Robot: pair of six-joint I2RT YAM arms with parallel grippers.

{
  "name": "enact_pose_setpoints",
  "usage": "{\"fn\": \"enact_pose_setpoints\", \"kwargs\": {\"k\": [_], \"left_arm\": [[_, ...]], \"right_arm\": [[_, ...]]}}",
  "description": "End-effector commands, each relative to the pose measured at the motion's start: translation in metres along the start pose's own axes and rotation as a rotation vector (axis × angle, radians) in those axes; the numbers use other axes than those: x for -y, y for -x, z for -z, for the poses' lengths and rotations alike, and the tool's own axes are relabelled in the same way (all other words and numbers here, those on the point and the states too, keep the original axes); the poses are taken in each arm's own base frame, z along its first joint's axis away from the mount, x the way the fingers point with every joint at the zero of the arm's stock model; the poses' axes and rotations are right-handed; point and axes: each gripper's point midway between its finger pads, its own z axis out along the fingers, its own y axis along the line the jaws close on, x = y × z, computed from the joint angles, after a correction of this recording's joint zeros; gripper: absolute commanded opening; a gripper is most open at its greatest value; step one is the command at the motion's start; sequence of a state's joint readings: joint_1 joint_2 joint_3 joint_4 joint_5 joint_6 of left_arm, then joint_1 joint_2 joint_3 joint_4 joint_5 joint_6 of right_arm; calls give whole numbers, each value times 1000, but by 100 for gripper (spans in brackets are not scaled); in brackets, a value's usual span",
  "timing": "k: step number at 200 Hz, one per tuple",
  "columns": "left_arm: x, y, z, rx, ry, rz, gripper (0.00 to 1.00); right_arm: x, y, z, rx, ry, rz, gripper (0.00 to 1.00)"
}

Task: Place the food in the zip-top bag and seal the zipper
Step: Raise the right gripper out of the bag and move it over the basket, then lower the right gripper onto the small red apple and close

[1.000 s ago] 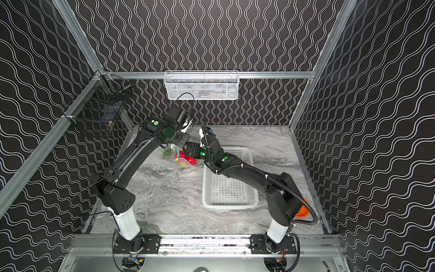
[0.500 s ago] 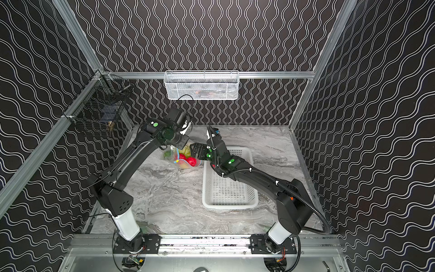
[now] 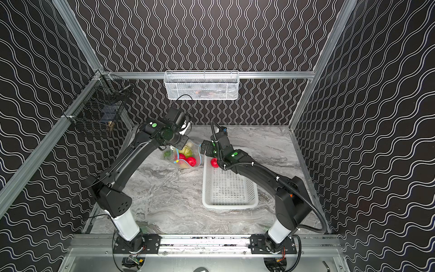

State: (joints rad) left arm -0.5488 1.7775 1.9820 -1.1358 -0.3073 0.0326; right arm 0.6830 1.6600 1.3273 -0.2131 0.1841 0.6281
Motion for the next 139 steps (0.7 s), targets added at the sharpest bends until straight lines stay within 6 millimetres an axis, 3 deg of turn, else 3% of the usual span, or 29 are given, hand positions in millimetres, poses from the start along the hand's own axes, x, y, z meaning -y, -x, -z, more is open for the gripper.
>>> {"fn": "enact_pose_setpoints", "kwargs": {"k": [1, 57, 86, 139], "left_arm": [[-4, 3, 4, 26, 17, -11, 0], [-20, 16, 21, 71, 76, -10, 0], [-33, 16, 25, 78, 145, -24, 0], [-32, 21, 27, 85, 133, -21, 0]], "right_arm": [[16, -8, -4, -54, -76, 21, 99], [41, -23, -17, -147, -145, 9, 97], [56, -27, -23, -176, -201, -4, 77], [63, -34, -32, -223, -223, -10, 63]]}}
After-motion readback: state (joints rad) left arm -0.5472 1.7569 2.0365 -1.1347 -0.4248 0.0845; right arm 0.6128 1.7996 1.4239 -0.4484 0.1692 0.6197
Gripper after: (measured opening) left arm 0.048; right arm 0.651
